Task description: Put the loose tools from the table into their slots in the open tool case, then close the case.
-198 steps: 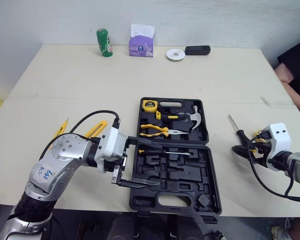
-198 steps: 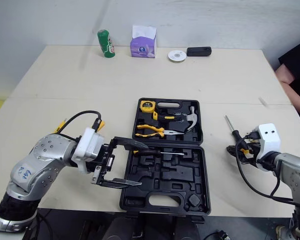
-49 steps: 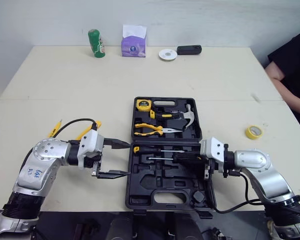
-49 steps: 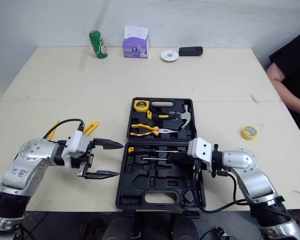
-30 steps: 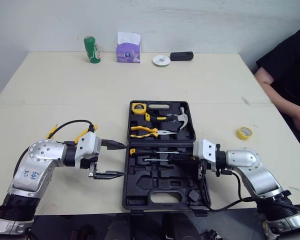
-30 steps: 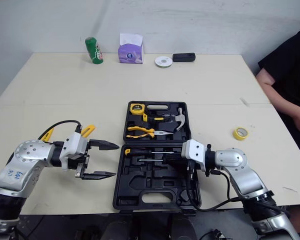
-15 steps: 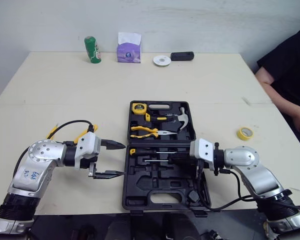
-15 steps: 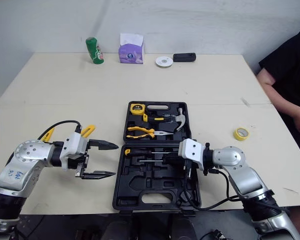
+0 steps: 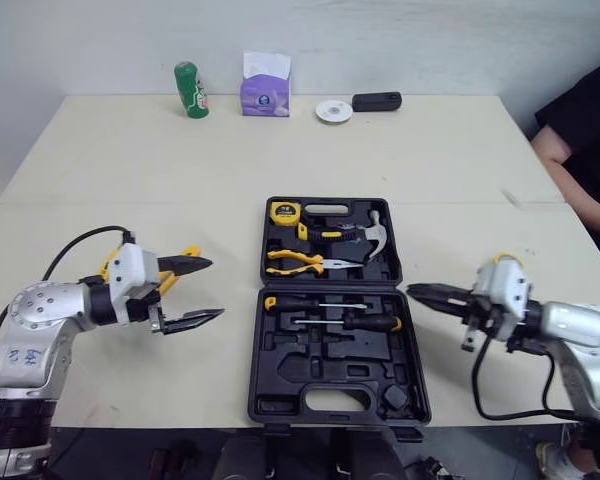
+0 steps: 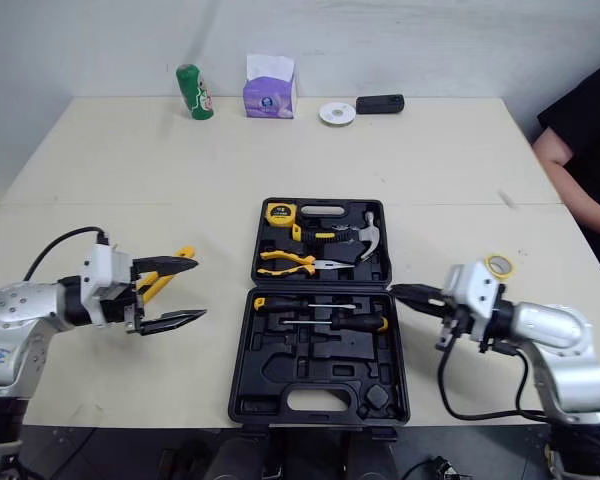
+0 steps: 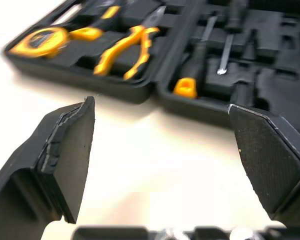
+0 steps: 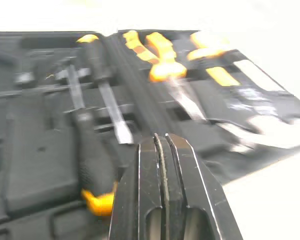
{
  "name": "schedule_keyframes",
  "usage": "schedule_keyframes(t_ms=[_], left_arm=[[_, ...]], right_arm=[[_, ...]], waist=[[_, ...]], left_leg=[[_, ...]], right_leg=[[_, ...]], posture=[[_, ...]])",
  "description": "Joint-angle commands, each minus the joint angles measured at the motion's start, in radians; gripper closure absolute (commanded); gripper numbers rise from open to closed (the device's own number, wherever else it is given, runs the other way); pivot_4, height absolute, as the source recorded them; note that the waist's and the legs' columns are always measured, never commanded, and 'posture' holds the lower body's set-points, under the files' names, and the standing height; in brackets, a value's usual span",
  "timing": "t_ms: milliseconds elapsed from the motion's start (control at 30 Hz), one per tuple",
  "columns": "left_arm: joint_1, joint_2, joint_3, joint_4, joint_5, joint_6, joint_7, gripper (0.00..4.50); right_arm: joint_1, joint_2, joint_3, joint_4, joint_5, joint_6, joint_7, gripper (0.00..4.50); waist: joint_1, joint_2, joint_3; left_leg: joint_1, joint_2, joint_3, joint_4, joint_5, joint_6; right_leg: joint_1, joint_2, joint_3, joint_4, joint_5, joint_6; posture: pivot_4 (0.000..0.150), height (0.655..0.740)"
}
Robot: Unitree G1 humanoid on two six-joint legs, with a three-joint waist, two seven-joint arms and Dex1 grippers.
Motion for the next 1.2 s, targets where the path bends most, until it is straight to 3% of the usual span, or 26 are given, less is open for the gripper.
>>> schedule_keyframes(t_ms=[33,267,533,767,933,1200], left_arm=[[0.073,-0.010,0.171,0.084,0.002,-0.058,0.102,0.00],[0.182,-0.013,0.394,0.279,0.010,-0.163,0.246,0.00],[0.375,0.000,0.648,0.552,-0.003,-0.240,0.398,0.00],[0.457,-0.005,0.719,0.668,0.001,-0.271,0.493,0.00],[0.460,0.011,0.759,0.741,-0.019,-0.265,0.549,0.00],[0.401,0.016,0.733,0.728,-0.036,-0.283,0.509,0.00]], right_arm=[[0.087,-0.048,-0.221,0.040,-0.001,-0.055,-0.032,3.54],[0.193,-0.048,-0.449,0.324,-0.112,-0.345,-0.111,0.02],[0.297,-0.055,-0.610,0.758,-0.186,-0.585,-0.329,0.02],[0.394,-0.068,-0.625,0.995,-0.249,-0.650,-0.580,0.02],[0.402,-0.071,-0.616,1.058,-0.218,-0.653,-0.635,0.02],[0.327,-0.058,-0.573,1.017,-0.175,-0.661,-0.573,0.02]], waist=[[0.004,0.001,0.001],[0.003,-0.003,0.004],[-0.002,-0.003,0.004],[-0.003,-0.004,0.004],[-0.005,-0.004,0.004],[-0.025,-0.005,0.003]], left_leg=[[0.000,0.000,0.000,0.000,0.000,0.000],[-0.001,0.000,0.001,0.000,-0.006,0.000],[-0.001,0.000,0.007,-0.005,-0.007,-0.001],[0.002,0.001,0.010,-0.008,-0.007,-0.001],[0.004,0.001,0.010,-0.013,-0.007,-0.002],[0.006,0.001,0.011,-0.015,-0.005,-0.004]], right_leg=[[0.000,0.000,0.000,0.000,0.000,0.000],[-0.002,0.000,0.001,0.000,0.000,0.001],[-0.008,0.000,0.006,0.000,0.000,0.000],[-0.009,-0.001,0.010,0.000,0.000,0.000],[-0.010,-0.001,0.011,0.000,-0.001,-0.003],[-0.009,-0.001,0.010,0.001,-0.002,-0.003]], posture=[[0.150,0.7400],[0.150,0.7400],[0.150,0.7400],[0.150,0.7400],[0.150,0.7400],[0.150,0.7400]])
